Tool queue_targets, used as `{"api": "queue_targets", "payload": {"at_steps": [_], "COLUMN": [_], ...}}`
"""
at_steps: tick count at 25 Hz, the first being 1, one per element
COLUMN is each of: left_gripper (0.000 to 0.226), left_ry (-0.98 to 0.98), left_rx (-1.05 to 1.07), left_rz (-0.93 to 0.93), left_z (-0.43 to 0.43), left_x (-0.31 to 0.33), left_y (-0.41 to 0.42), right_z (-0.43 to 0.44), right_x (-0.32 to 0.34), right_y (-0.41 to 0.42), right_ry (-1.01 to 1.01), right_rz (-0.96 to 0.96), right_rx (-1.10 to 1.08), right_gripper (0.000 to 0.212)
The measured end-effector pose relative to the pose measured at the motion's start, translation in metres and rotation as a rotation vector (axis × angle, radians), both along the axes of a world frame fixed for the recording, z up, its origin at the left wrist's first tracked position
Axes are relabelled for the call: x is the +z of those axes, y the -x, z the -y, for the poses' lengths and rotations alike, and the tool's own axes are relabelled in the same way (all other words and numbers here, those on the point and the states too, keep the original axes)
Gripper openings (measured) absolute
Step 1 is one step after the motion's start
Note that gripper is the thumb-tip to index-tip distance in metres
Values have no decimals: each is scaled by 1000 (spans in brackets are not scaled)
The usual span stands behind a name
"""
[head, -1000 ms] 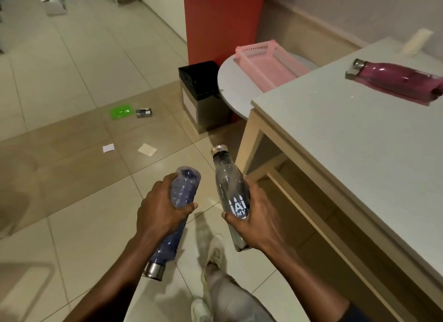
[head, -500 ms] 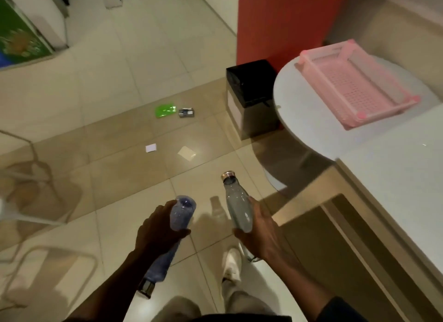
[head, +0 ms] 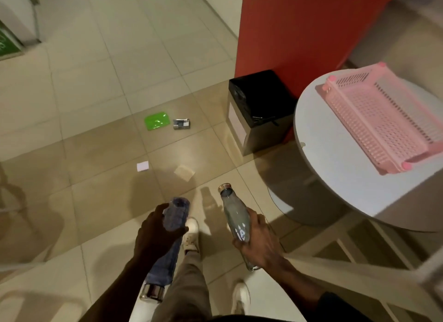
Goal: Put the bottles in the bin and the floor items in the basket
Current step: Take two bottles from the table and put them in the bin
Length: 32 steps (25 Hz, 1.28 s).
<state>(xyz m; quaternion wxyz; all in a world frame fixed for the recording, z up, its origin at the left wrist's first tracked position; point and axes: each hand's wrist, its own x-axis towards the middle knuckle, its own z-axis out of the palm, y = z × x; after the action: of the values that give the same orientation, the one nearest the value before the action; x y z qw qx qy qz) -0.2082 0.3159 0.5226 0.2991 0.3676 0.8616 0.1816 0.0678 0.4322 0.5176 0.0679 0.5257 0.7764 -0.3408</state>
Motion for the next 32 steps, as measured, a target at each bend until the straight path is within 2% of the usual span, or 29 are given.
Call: {"api": "queue_targets", "payload": {"at_steps": [4, 8, 13, 19, 21, 23, 25, 29, 32], "left_gripper": [94, 97, 81, 74, 77, 83, 87, 85, 80], "left_ry": [34, 52, 30, 62, 56, 49, 33, 6, 46], "left_rx": [-104, -271, -317, -387, -404, -434, -482, -542, -584], "left_rz": [39, -6, 66, 90, 97, 67, 21, 46, 58], "left_z": [-81, -165, -271, -393, -438, -479, -526, -627, -700], "left_x": [-14, -11, -8, -19, -22, -18, -16, -21, -33], "left_y": [71, 131, 170, 158, 147, 137, 127, 116, 103], "right_z": [-50, -99, -168, -275, -313, -343, -374, -452, -503], "right_x": [-2, 3, 4, -13, -20, -30, -43, -47, -45], "right_y": [59, 106, 133, 138, 134, 133, 128, 126, 134], "right_ry": [7, -2, -19, -34, -47, -172, -175, -153, -29], "right_rz": [64, 69, 67, 22, 26, 23, -5, -35, -59], "right_rx": [-42, -114, -271, -398, -444, -385, -394, -436, -629], "right_gripper": [96, 93, 96, 96, 95, 91, 86, 83, 83]}}
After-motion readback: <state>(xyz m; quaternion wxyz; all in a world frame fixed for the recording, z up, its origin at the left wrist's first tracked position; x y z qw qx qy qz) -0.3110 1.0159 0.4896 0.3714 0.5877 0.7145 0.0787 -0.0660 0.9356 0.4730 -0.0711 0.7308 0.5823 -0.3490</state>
